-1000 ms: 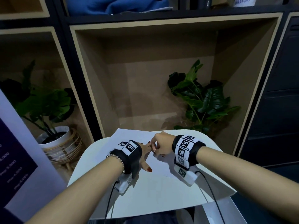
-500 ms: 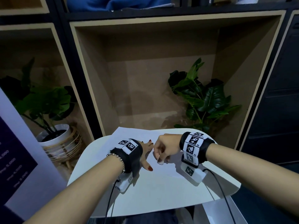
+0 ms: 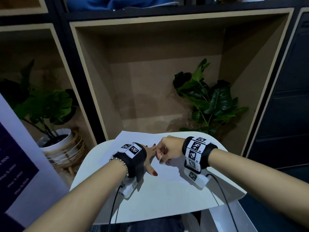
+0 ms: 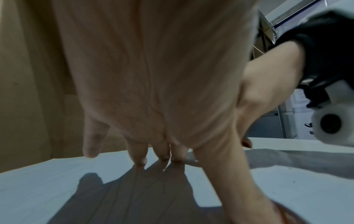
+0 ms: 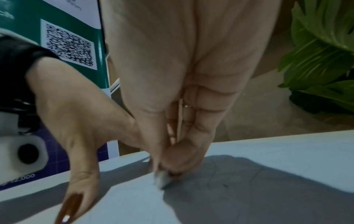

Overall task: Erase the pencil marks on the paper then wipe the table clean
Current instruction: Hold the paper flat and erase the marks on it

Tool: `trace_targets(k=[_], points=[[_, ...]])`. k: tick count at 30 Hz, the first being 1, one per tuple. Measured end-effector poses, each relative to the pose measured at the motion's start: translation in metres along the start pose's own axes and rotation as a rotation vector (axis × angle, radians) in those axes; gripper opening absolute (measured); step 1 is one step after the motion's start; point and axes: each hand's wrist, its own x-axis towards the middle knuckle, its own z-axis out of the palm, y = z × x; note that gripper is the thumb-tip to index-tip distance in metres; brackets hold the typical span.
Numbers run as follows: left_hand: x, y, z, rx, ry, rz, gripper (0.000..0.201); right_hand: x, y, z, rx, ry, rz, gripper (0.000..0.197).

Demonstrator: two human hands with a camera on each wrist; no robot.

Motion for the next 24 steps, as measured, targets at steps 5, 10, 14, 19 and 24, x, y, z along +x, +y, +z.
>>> trace_targets(k=[5,10,14,19,24], points=[[0.002,0.000,0.002,-0.001,0.007,0.044,0.117,-0.005,0.003,-0.009,0.048,-0.081,-0.014,0.009],[0.003,0.001,0.002,0.052,-0.011,0.051,0.118,-0.004,0.006,-0.005,0.040,-0.040,0.008,0.011],[0.007,0.000,0.004,0.041,-0.008,0.026,0.120,-0.007,0.010,-0.015,0.124,-0.143,0.023,0.009],[0.011,-0.001,0.005,0.066,0.002,0.015,0.129,0.008,0.021,-0.019,-0.034,0.172,0.176,0.012],[0.018,-0.008,0.014,0.070,0.025,-0.032,0.147,0.007,0.022,-0.008,0.018,0.145,0.125,0.009]])
